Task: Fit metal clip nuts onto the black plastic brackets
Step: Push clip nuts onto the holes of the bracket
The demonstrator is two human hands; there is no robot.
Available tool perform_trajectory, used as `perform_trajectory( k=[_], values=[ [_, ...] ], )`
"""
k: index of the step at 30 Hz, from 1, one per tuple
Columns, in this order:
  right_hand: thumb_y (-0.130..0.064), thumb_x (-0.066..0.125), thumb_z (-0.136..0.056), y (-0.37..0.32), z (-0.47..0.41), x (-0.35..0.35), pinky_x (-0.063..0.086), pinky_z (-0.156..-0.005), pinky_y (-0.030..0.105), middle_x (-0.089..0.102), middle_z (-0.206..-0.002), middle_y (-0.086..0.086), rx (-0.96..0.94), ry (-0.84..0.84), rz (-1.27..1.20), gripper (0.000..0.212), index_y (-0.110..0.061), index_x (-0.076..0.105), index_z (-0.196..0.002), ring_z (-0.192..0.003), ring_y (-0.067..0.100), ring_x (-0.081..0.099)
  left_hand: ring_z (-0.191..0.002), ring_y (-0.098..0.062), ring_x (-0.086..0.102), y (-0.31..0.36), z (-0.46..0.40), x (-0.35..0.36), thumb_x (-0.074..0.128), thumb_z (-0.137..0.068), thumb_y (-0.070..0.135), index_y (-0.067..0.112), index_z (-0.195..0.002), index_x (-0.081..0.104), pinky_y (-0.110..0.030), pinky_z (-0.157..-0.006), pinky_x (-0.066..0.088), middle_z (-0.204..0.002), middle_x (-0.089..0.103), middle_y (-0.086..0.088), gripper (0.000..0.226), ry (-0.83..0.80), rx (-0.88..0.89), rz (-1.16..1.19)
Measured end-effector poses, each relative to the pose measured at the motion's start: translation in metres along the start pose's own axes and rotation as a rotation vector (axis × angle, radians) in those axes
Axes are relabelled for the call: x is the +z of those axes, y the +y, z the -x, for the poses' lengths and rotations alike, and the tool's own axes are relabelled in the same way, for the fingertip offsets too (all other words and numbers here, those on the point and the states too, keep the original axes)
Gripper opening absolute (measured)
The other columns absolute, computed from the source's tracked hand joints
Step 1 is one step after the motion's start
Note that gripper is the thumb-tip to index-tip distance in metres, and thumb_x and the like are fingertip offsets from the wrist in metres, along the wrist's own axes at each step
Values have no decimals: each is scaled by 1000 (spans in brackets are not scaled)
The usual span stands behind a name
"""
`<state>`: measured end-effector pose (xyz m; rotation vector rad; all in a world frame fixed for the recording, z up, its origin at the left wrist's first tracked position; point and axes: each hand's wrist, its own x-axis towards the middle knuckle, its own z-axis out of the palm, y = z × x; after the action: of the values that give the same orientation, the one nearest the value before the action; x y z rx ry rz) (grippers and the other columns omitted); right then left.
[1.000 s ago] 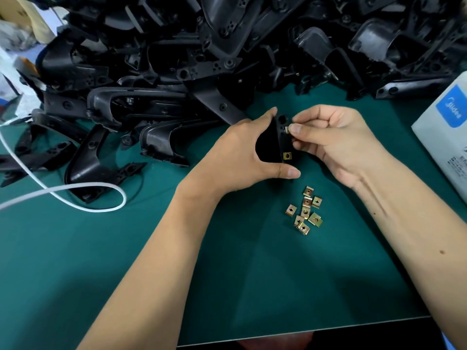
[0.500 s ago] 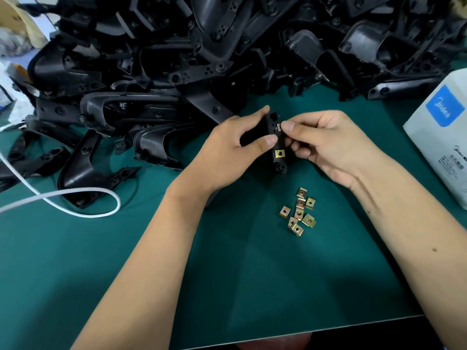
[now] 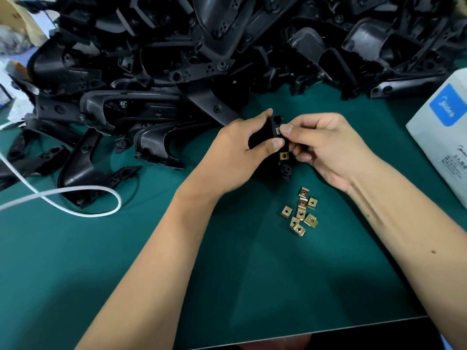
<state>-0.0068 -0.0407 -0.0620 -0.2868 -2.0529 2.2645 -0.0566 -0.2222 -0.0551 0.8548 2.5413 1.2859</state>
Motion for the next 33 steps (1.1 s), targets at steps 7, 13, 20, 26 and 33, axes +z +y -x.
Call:
perform_trajectory(
  k=[7,13,20,26,33],
  values=[
    [-11,73,-95,8,-1,6,37,-47,19,59,-67,10,-89,82,94,18,-11,77,-77,-56,10,51,-126,-10,55,0,0,1,69,-98,36,26,-156,46,-10,-101,35,-133,63,-4,63,47,-10,-81],
    [-23,61,-104,9,-3,9,44,-57,31,69,-83,27,-120,114,152,28,-6,79,-91,-69,24,58,-138,-11,50,-3,-3,1,70,-97,39,23,-155,47,-14,-104,34,-145,59,-1,64,109,-59,-65],
    [-27,57,-100,11,-2,10,46,-57,30,74,-89,17,-127,4,202,29,-11,80,-99,-79,20,63,-136,-16,52,-4,-3,0,69,-97,42,25,-152,51,-30,-112,41,-141,61,-1,61,163,-100,-104],
    [-21,82,-87,12,2,16,53,-66,28,77,-83,2,-221,40,468,12,-16,80,-97,-70,8,67,-113,-17,62,-6,-2,-3,68,-98,40,21,-133,62,-36,-97,50,-119,69,4,40,278,-133,-67],
    [-35,91,-76,5,10,27,55,-63,27,72,-75,-6,-321,183,588,26,-17,76,-88,-65,4,63,-86,-3,60,13,-4,-2,67,-96,44,29,-122,58,-39,-85,52,-97,65,15,32,440,-174,8]
  ],
)
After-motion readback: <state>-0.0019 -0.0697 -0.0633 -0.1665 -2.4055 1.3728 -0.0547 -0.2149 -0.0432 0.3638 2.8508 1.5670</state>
